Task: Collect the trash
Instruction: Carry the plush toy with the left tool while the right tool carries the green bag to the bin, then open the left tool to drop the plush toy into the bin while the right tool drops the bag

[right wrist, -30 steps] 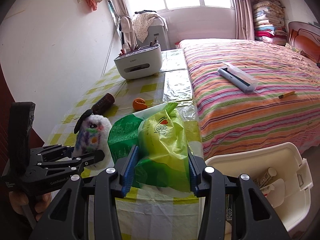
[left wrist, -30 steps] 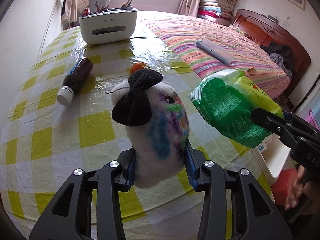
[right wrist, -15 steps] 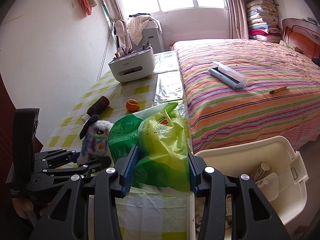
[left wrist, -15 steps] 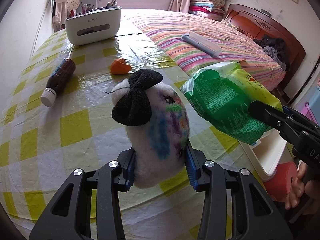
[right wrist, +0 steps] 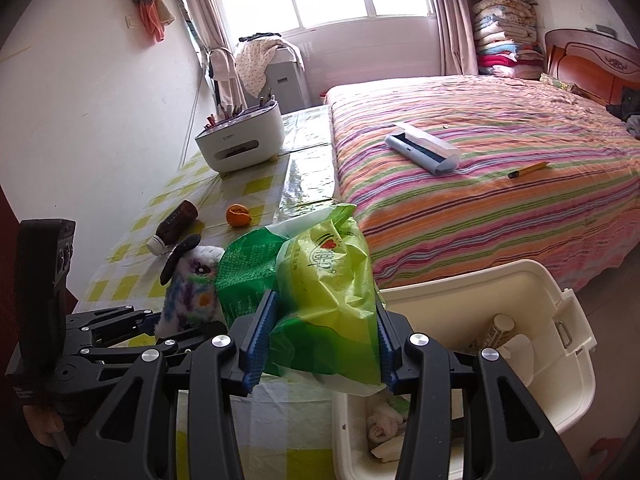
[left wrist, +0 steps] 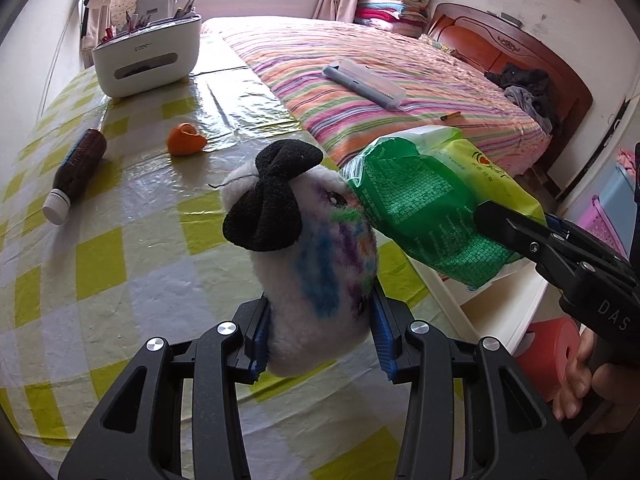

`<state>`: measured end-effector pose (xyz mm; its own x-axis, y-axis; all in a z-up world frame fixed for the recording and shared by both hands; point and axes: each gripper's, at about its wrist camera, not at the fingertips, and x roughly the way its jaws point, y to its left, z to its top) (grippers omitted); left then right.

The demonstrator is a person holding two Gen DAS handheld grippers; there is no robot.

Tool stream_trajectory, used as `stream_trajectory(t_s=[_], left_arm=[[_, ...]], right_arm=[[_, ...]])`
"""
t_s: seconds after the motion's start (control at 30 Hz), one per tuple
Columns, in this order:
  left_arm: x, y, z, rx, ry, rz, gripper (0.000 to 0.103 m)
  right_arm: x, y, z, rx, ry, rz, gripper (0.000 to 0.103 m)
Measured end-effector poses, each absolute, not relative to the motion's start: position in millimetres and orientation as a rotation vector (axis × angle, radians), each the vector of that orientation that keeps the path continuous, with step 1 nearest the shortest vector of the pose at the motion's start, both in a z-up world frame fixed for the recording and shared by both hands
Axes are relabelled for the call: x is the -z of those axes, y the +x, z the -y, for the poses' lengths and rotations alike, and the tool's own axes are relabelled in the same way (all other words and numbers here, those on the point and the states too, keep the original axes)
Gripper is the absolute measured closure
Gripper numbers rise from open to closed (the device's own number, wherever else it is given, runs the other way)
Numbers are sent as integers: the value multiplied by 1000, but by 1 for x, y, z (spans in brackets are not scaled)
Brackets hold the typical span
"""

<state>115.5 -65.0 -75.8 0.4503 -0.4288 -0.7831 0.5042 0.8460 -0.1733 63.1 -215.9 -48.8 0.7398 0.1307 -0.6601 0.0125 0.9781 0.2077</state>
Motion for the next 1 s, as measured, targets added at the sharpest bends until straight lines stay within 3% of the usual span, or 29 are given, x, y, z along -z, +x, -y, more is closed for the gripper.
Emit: stream_trajectory(t_s=[1.0], left_arm=[[88,96,156,731,159,-986,62]], right_arm=[[47,29,291,109,247,-719,59]])
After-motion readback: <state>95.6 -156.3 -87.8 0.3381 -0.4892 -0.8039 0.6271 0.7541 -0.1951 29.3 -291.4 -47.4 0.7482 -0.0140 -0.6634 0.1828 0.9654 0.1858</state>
